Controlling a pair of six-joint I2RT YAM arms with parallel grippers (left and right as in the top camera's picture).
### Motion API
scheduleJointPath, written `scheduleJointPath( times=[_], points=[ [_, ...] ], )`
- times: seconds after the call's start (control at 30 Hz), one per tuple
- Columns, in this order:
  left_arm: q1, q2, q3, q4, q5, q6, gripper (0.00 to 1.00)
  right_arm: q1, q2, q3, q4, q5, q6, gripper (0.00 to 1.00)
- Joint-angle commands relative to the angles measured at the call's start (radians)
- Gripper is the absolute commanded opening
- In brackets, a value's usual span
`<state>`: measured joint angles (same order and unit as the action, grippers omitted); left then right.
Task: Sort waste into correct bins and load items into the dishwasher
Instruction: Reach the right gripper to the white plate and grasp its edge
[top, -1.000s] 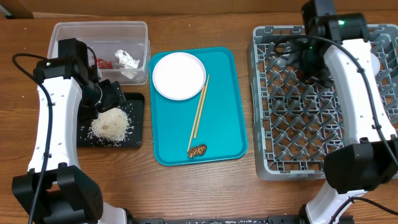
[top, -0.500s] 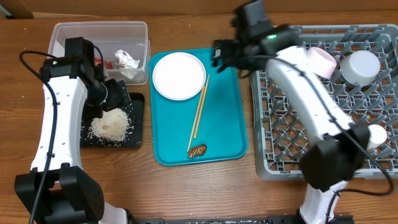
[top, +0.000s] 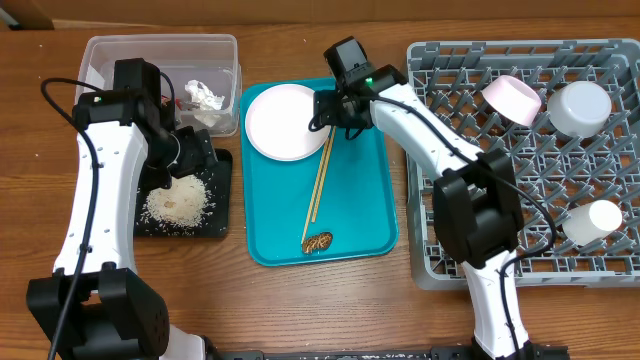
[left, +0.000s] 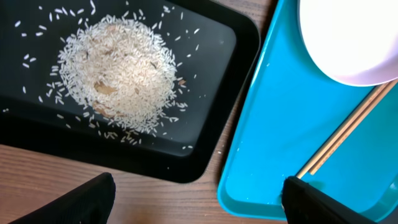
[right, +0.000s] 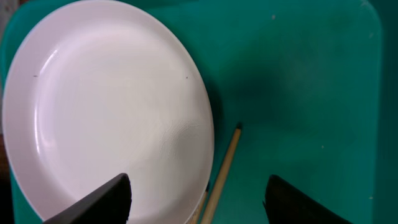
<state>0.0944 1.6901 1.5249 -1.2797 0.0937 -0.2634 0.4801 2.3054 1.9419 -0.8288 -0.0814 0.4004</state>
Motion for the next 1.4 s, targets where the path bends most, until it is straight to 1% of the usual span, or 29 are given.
scheduleJointPath(
  times=[0.0,0.13,0.17,0.27,0.33,0.57,0.7,0.87,1.03,1.17,1.23,1.37],
  points=[
    [-0.015,-0.030,0.016,0.005,0.011,-0.014,0.88,0.002,0.027,0.002,0.016,-0.032,0.019,0.66],
    [-0.023,-0.029,0.015,0.006,0.011,-0.014,0.88,0.004,0.046,0.002,0.031,-0.032,0.039,0.62],
    [-0.026,-0.029,0.015,0.005,0.011,-0.014,0.88,0.005,0.054,0.002,0.031,-0.034,0.046,0.56],
    [-0.028,-0.029,0.015,0.005,0.011,-0.014,0.88,0.010,0.062,0.002,0.029,-0.033,0.046,0.52],
    [-0.028,-0.029,0.015,0.006,0.011,-0.014,0.88,0.013,0.063,0.002,0.028,-0.033,0.046,0.47],
    [-0.028,-0.029,0.015,0.005,0.011,-0.014,0.88,0.025,0.068,0.002,0.027,-0.033,0.048,0.45],
    [-0.028,-0.029,0.015,0.005,0.009,-0.013,0.88,0.032,0.083,0.002,0.002,-0.033,0.083,0.44],
    [-0.028,-0.030,0.015,0.005,0.008,-0.013,0.88,0.035,0.085,0.002,0.002,-0.032,0.085,0.31],
    [-0.028,-0.029,0.015,0.005,0.008,-0.013,0.88,0.035,0.085,0.002,0.009,-0.032,0.102,0.24],
    [-0.028,-0.029,0.015,0.004,0.008,-0.013,0.88,0.035,0.085,0.002,0.009,-0.032,0.102,0.09],
    [-0.028,-0.029,0.015,0.002,0.008,-0.013,0.87,0.035,0.085,0.003,0.010,-0.028,0.102,0.04],
    [-0.028,-0.029,0.015,0.002,0.008,-0.013,0.88,0.029,0.085,0.019,-0.002,-0.025,0.102,0.04]
  ],
)
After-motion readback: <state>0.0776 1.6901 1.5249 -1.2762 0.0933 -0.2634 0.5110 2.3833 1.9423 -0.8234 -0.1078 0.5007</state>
